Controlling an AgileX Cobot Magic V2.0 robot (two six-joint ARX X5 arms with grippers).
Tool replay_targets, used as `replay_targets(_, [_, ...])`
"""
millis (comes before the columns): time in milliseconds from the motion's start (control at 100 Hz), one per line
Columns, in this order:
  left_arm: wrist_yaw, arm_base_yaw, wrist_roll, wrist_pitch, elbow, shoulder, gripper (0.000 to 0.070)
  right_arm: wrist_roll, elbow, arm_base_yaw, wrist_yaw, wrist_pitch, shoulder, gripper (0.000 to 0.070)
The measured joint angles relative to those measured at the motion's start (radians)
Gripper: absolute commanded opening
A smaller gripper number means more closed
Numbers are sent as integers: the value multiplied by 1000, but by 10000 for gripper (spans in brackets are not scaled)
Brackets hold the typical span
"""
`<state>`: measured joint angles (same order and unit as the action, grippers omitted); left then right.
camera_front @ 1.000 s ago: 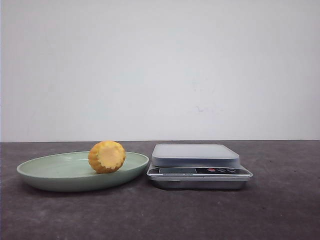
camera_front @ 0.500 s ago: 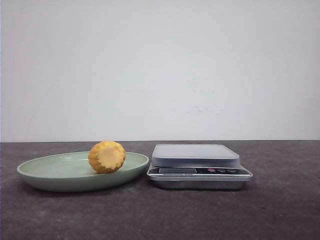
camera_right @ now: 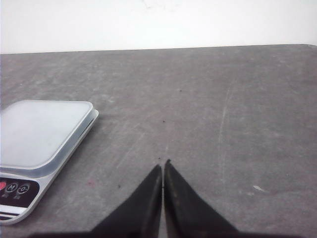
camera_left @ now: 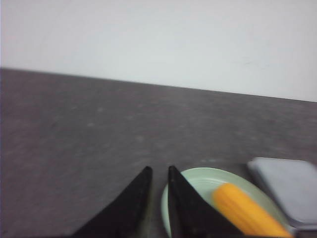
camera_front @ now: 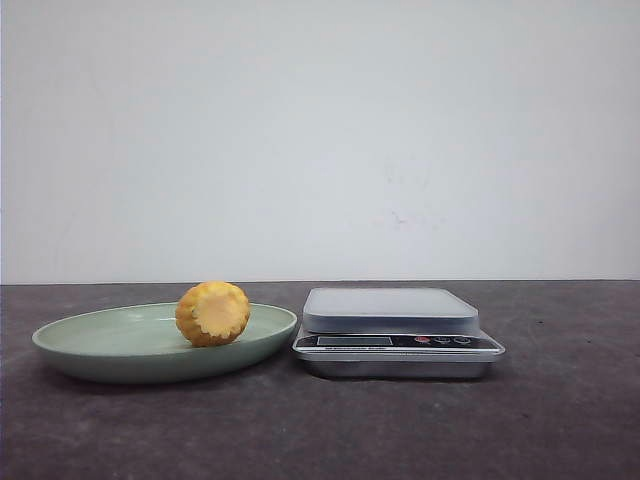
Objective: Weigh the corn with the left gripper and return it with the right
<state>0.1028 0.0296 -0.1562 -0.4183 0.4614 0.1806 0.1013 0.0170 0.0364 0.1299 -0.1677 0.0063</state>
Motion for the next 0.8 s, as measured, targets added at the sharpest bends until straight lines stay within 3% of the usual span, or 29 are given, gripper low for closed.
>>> replay_targets(120, [-53, -10, 0, 51, -114, -40, 12, 0, 0, 0, 0, 0, 0, 0])
replay_targets(340, [-51, -13, -32, 35, -301, -176, 12, 0, 0, 0, 0, 0, 0, 0])
replay_targets(600, [-51, -16, -92, 101, -384, -174, 12, 0, 0, 0, 1, 1, 0, 0])
replay_targets(800, [-56, -23, -71, 124, -391, -176, 12, 0, 0, 0, 1, 1, 0, 0])
